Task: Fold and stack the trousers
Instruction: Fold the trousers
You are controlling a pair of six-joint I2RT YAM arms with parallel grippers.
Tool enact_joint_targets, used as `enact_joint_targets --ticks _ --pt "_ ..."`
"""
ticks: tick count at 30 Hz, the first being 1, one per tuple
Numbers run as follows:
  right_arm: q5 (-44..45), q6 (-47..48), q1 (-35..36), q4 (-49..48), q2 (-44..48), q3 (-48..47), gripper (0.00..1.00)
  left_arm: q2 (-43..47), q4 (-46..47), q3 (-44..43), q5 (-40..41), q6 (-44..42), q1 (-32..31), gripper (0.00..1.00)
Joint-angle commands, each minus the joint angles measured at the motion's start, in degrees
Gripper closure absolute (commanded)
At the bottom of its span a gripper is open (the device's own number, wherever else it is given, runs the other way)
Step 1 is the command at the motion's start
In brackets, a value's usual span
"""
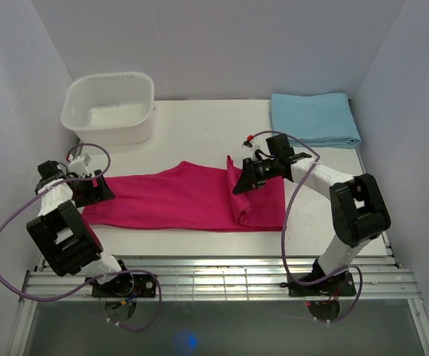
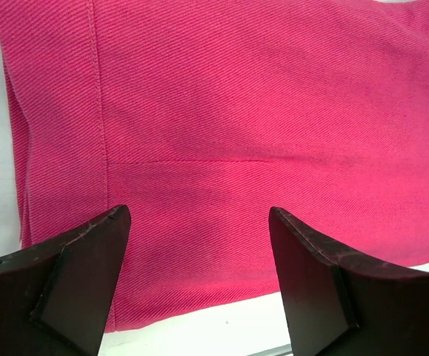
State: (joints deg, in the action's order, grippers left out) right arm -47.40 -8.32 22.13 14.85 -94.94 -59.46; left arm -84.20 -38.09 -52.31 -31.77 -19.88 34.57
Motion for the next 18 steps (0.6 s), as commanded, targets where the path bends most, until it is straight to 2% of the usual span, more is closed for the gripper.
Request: enact_joint_targets --ticks 1,11,18 --pt "1.4 -11.0 3.8 -11.1 -3.1 -1.6 0.92 -0.4 1.4 0.0 0.7 0.7 -0.5 0.14" --pt "4.4 -27.8 9.9 -20.1 -9.0 -4.3 0.92 -0.5 3.4 2.8 1.8 0.3 -0.7 0.14" --pt "6.3 -33.1 12.1 -22.2 -12.3 -6.4 0.92 -0.2 4.6 4.8 2.9 -0.7 -0.9 0.14"
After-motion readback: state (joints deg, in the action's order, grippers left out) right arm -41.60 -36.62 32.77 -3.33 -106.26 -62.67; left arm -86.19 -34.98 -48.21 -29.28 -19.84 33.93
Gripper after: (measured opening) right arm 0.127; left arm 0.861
